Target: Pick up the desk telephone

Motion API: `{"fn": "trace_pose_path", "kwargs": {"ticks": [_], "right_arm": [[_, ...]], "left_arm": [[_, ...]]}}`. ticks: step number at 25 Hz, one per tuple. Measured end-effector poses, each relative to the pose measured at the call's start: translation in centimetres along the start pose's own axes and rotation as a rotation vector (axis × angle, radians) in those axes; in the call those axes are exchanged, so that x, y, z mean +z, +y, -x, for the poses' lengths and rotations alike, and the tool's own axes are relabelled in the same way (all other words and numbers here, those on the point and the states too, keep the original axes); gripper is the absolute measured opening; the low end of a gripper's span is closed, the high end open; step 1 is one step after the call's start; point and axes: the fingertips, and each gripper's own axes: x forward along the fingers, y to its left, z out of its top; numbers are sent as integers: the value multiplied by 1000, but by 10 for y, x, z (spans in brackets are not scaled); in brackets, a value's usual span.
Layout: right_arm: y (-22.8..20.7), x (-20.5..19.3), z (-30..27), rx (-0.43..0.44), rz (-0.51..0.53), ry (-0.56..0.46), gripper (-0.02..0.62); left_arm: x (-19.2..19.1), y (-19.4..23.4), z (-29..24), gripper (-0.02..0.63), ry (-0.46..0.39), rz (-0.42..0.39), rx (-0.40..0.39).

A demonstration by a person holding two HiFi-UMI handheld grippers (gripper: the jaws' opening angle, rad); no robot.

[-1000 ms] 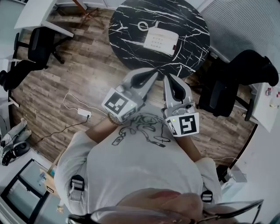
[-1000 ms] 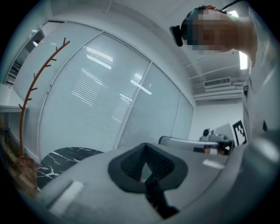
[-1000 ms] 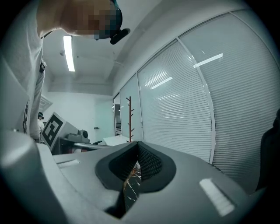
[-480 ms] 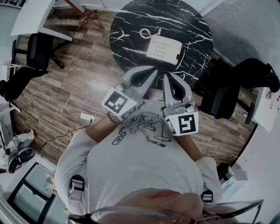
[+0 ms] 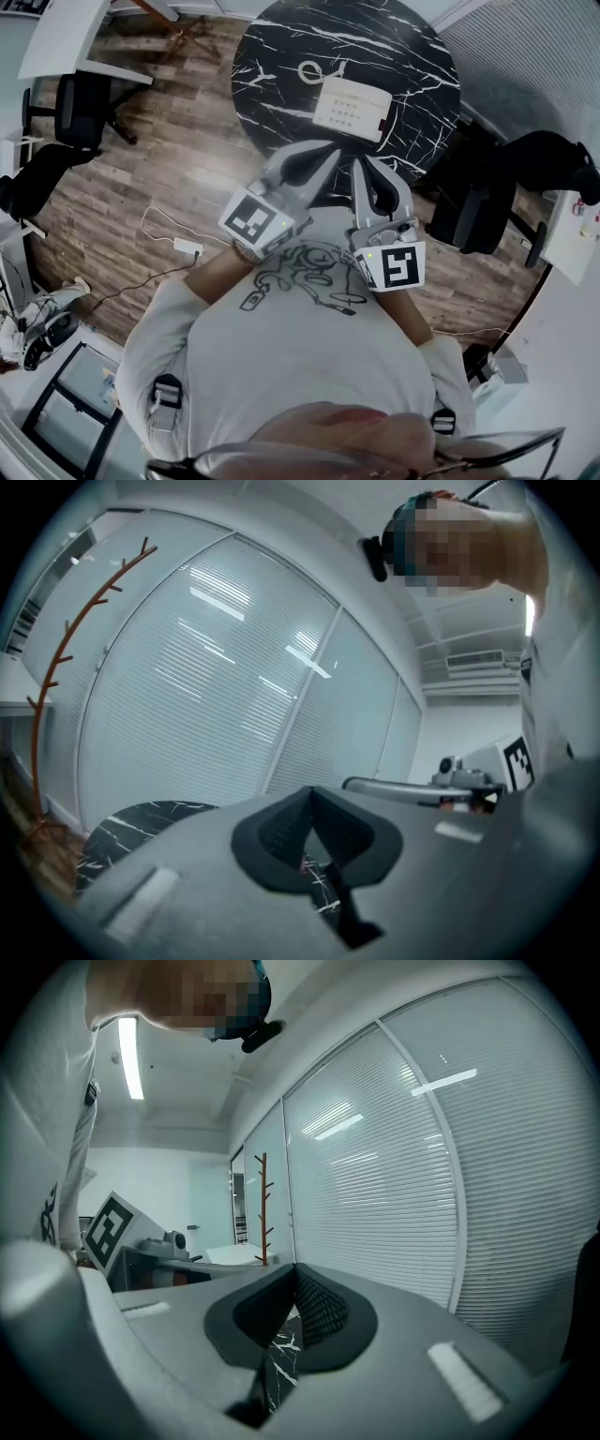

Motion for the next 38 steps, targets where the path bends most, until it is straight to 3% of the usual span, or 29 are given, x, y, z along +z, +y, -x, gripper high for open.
{"fn": "trace_pose_path", "kwargs": {"ticks": [16, 27, 34, 38], "right_arm": [[-58, -36, -8, -29, -17, 69, 6], [-102, -89, -33, -70, -19, 128, 43], [-150, -155, -54, -135, -63, 182, 152], [-166, -201, -62, -160, -95, 249, 202]], "left_arm": [[-31, 24, -43, 5, 49, 1, 74], [-83, 71, -72, 78, 121, -5, 83], [-136, 125, -91, 137, 153, 36, 134], [-180, 150, -93, 193, 220, 61, 159]]}}
